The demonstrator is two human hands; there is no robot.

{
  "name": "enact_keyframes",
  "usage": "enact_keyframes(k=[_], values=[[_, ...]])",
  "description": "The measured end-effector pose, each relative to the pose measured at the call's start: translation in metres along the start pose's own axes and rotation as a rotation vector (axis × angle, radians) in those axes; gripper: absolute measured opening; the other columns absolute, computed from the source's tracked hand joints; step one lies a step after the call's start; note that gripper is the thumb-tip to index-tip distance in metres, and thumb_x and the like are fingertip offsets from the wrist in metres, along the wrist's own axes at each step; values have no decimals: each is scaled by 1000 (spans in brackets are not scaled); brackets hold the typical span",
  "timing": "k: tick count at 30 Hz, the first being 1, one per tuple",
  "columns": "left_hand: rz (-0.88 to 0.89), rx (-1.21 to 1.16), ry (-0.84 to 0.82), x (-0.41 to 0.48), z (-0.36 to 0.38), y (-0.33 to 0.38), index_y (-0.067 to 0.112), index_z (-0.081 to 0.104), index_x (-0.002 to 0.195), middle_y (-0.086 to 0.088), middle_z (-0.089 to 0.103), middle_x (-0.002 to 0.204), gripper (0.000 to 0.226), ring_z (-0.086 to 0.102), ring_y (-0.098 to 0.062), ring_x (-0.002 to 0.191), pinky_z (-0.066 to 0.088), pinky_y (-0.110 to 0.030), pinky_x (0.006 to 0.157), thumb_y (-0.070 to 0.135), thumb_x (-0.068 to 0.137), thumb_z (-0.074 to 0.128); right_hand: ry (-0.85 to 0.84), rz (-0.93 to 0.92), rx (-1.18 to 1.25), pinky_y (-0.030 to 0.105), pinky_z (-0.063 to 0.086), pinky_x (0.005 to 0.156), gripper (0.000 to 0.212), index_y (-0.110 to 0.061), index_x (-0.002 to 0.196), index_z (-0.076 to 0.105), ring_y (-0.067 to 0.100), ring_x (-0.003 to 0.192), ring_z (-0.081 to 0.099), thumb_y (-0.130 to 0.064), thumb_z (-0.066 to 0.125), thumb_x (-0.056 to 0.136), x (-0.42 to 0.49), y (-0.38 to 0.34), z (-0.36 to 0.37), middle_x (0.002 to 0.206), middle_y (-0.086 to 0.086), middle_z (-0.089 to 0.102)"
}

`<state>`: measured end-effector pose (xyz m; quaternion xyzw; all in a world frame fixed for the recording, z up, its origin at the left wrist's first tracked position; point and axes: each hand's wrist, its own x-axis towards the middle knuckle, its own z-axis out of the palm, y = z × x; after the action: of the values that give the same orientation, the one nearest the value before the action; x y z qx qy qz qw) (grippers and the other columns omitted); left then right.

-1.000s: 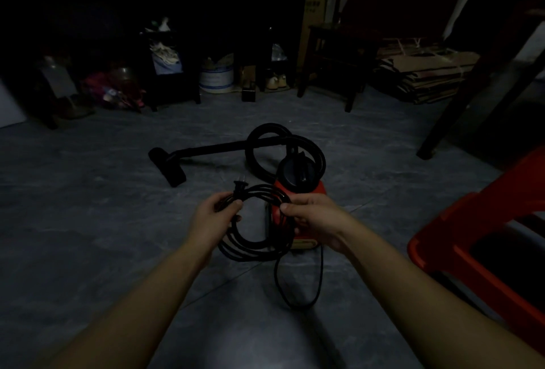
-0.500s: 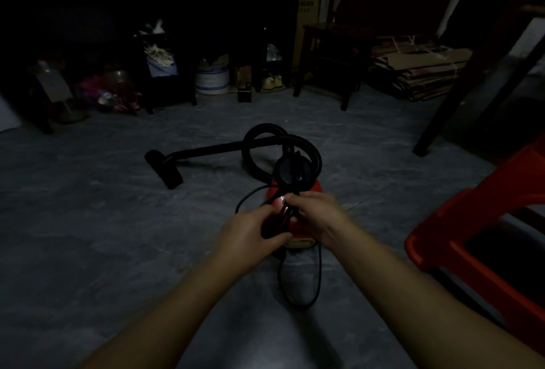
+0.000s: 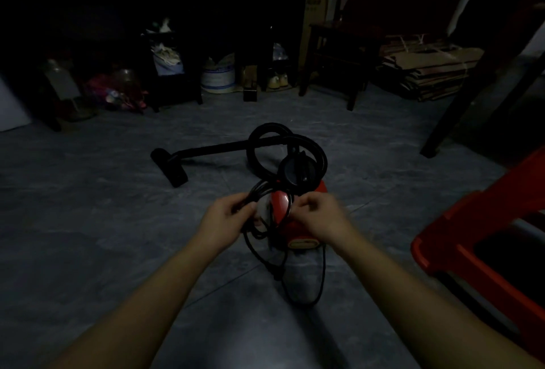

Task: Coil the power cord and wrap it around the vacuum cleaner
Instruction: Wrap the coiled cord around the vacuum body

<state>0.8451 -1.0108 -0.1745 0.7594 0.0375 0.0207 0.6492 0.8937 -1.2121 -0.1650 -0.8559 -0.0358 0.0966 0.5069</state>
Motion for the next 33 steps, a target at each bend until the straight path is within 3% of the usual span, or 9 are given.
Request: enact_keyframes(k=[5,8,11,17,19,21,26,29,33], values=[[-112,-169,44,4,-14,7,8,66,115,-10,64,82,21,71,-28,83,61,-36,77,12,101,51,-170,71,-303,43,60,81,14,-24,76,64,24,83,73,-13,70,82,5,24,13,90,7,74],[-110,-191,31,4,-20,10,8,65,118,-8,65,82,23,73,-26,84,61,-37,78,15,102,51,-222,73,-342,32,55,91,20,-20,106,68,18,96,68,-18,71,86,6,28,16,100,-3,67],[-100,-220,15,2,-21,15,10,66,118,-7,65,82,23,73,-26,85,60,-30,71,15,102,51,-258,107,-257,37,54,97,38,-11,125,62,21,105,66,-17,69,89,9,33,19,112,1,66],[-65,-234,38,1,-25,20,9,66,117,-8,66,82,22,73,-27,85,60,-31,72,14,101,51,-300,131,-151,30,56,83,3,-18,91,69,15,86,68,-16,68,91,11,40,23,93,4,71],[-58,-214,78,2,-28,17,10,66,115,-8,68,83,21,73,-27,85,61,-34,76,15,101,52,-303,99,-122,22,52,71,18,-20,77,70,9,76,65,-13,65,93,11,42,21,86,1,72],[-43,-191,124,2,-31,12,11,67,111,-9,69,82,18,73,-24,81,60,-30,72,13,100,53,-261,74,-85,31,57,71,24,-21,72,71,16,73,67,-13,64,93,10,40,20,84,7,73],[1,-105,144,2,-31,-1,9,68,98,-14,66,81,15,68,-21,76,57,-19,66,5,99,54,-230,-31,-81,64,57,69,19,-24,77,74,45,83,71,-34,61,86,7,32,17,88,19,72],[-9,-57,121,4,-30,-7,11,69,97,-14,69,84,15,70,-24,77,59,-23,70,6,99,54,-275,-82,-96,64,57,70,24,-25,82,72,46,87,70,-43,58,86,2,16,12,92,19,72],[16,54,35,4,-26,-9,20,69,98,-9,72,85,19,70,-18,75,58,-30,75,8,98,55,-293,-153,-79,53,56,86,23,-27,78,74,34,93,69,-29,59,95,3,0,7,91,3,76]])
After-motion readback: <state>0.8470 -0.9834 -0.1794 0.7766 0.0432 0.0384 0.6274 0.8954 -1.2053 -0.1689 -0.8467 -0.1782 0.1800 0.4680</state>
